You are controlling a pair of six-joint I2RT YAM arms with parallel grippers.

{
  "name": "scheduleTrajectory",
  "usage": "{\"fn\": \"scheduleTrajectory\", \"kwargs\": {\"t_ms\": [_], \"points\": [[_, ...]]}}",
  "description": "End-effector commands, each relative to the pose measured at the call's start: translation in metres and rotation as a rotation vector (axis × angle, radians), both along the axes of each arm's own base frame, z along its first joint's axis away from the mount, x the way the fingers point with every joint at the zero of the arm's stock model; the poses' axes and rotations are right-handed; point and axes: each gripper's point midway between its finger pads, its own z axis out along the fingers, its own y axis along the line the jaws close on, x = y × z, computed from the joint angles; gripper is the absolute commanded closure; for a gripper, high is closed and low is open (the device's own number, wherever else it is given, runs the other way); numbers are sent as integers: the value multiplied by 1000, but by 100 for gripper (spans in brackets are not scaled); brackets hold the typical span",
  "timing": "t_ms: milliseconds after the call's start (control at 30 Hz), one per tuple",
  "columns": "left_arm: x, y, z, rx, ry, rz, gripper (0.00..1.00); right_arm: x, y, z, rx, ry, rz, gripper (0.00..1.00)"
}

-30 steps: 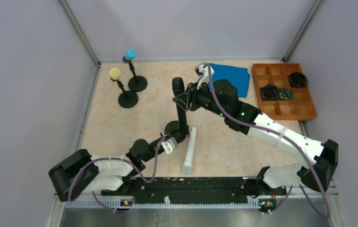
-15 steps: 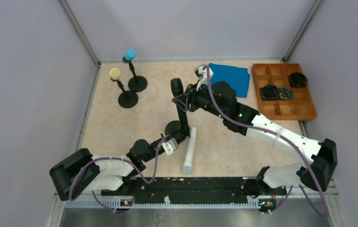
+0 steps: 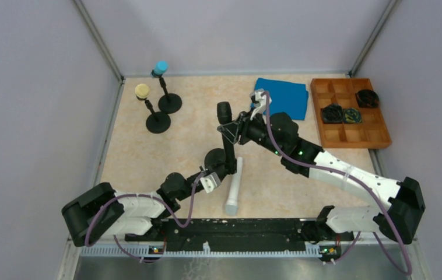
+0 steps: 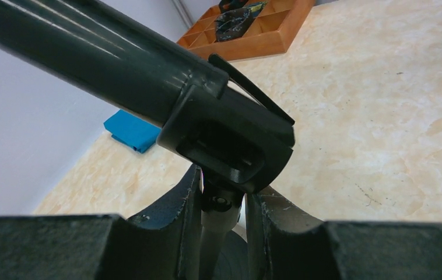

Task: Attach the microphones to the stand

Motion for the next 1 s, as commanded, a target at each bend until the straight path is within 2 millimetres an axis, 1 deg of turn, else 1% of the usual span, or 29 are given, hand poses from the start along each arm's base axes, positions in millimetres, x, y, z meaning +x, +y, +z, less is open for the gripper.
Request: {"fn": "scheduleTrajectory", "kwargs": {"t_ms": [0,100,200,300,400,500,667,767,967], "points": [[32,34,-46,31,219,250,100,-79,-14,-119,-263,310,233,100],[33,35,-44,15,225,256,100,-88,-12,-115,-202,289,281,100],[34,35,-43,6,228,260,100,-92,-15,-115,-165,260,286,100],[33,34,-43,9,227,256,100,-94,-21,-129,-217,290,283,100],[34,32,-44,15,228,250,100,-100,-20,-144,-265,336,315,100],[34,30,-44,18,231,244,100,-107,-20,-157,-312,367,353,100],[37,32,-43,4,238,264,100,-123,-22,-174,-387,367,411,100],[40,35,-41,-22,250,287,100,-129,-26,-184,-413,382,412,100],[46,44,-41,-70,285,330,100,-134,-43,-202,-449,410,377,100]]}}
